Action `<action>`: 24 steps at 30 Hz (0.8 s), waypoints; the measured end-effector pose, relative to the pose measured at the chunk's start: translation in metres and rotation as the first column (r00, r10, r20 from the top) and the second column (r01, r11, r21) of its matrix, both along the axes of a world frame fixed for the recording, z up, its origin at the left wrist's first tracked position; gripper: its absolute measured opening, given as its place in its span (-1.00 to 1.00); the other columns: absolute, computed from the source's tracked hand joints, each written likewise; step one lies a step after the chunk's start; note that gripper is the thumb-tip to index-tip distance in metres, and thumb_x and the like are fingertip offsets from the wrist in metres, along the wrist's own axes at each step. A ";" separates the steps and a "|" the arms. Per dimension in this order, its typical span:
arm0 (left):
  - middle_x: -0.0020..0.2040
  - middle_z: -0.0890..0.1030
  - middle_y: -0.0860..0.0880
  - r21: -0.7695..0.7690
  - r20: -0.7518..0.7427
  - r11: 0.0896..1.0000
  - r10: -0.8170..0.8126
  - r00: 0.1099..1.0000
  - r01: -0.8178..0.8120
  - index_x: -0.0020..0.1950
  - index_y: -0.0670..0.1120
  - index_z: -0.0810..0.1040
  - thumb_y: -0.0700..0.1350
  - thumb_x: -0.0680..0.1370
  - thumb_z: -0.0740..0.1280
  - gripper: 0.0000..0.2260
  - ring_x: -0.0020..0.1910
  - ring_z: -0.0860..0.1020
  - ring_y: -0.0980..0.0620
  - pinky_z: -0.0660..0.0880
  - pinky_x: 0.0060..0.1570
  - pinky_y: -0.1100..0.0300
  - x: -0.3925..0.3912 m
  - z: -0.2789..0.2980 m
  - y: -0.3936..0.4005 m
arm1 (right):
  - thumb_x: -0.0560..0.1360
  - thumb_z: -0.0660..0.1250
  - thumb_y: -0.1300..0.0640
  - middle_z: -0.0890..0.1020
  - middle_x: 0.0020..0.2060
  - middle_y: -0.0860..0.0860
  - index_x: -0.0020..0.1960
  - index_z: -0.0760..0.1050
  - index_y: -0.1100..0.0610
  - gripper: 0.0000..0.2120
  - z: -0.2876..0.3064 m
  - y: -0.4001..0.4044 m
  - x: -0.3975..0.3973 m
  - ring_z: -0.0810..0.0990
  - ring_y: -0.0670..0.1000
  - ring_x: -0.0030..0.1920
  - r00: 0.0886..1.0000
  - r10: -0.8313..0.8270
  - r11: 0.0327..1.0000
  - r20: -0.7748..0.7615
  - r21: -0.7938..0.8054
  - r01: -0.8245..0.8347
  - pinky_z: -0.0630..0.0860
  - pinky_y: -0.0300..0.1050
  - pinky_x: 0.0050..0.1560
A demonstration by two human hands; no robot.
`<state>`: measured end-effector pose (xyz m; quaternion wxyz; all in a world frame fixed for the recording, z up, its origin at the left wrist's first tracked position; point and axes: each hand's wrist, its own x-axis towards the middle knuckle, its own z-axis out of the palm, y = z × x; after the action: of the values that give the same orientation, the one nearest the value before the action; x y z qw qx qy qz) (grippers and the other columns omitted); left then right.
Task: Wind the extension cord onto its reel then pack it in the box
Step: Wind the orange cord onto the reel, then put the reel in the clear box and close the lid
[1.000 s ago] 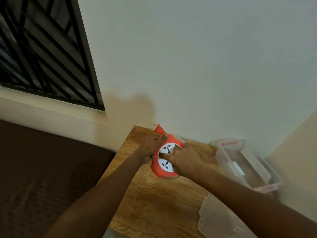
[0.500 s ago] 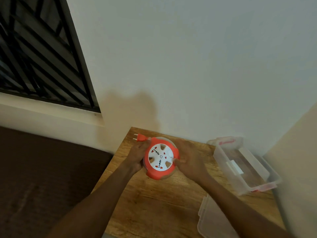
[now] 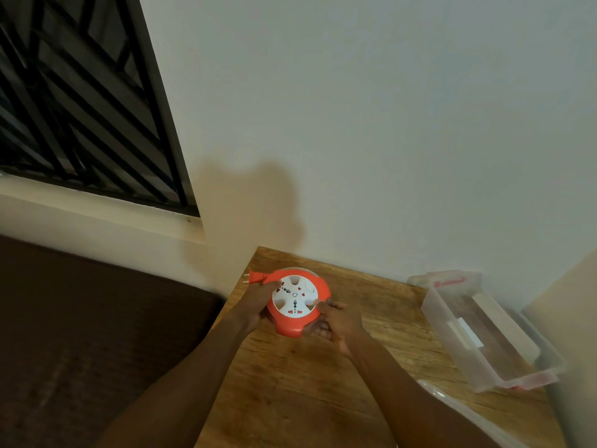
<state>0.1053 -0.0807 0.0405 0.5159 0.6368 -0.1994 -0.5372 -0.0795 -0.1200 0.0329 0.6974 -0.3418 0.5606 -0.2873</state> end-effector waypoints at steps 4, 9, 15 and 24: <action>-0.03 0.71 -0.13 0.041 0.057 0.999 -0.013 0.998 0.010 0.18 -0.19 0.63 -0.33 0.60 0.33 -0.82 -0.09 0.67 -0.11 0.62 -0.26 0.07 0.022 -0.016 -0.006 | 0.51 0.46 0.16 0.72 -0.07 0.16 0.27 0.51 0.24 -0.63 -0.024 -0.020 0.018 0.73 0.12 -0.17 0.995 0.002 1.000 -0.099 0.003 -0.002 0.68 0.07 -0.20; 0.03 0.72 -0.13 0.058 0.196 0.998 -0.028 0.980 0.017 0.12 -0.12 0.67 -0.36 0.57 0.33 -0.77 -0.01 0.69 -0.13 0.66 -0.17 0.04 0.041 -0.046 -0.015 | 0.49 0.48 0.13 0.69 -0.02 0.12 0.31 0.51 0.21 -0.57 -0.049 -0.031 0.032 0.70 0.09 -0.11 0.961 0.015 1.000 -0.276 -0.013 -0.019 0.68 0.07 -0.12; -0.09 0.70 -0.02 0.125 0.396 0.992 -0.078 0.915 0.031 -0.15 0.07 0.64 -0.36 0.55 0.34 -0.68 0.00 0.66 -0.10 0.66 -0.01 -0.01 0.054 -0.068 -0.029 | 0.45 0.52 0.08 0.67 -0.08 0.06 0.27 0.55 0.22 -0.55 -0.066 -0.033 0.044 0.68 0.05 -0.13 0.933 0.025 0.997 -0.359 -0.056 -0.049 0.67 -0.03 -0.14; 0.02 0.70 -0.12 0.135 0.602 0.990 -0.044 0.797 -0.047 0.11 -0.17 0.72 -0.28 0.53 0.42 -0.82 0.05 0.66 -0.14 0.66 0.10 -0.08 0.047 -0.080 -0.030 | 0.41 0.55 0.03 0.70 -0.11 0.02 0.21 0.61 0.17 -0.57 -0.072 -0.034 0.045 0.69 0.02 -0.12 0.920 -0.021 0.989 -0.392 -0.145 -0.040 0.66 -0.03 -0.07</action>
<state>0.1521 -0.1107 -0.0396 0.3788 0.8102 -0.3137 -0.3188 -0.0344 -0.1541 -0.0393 0.5447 -0.4467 0.6638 -0.2511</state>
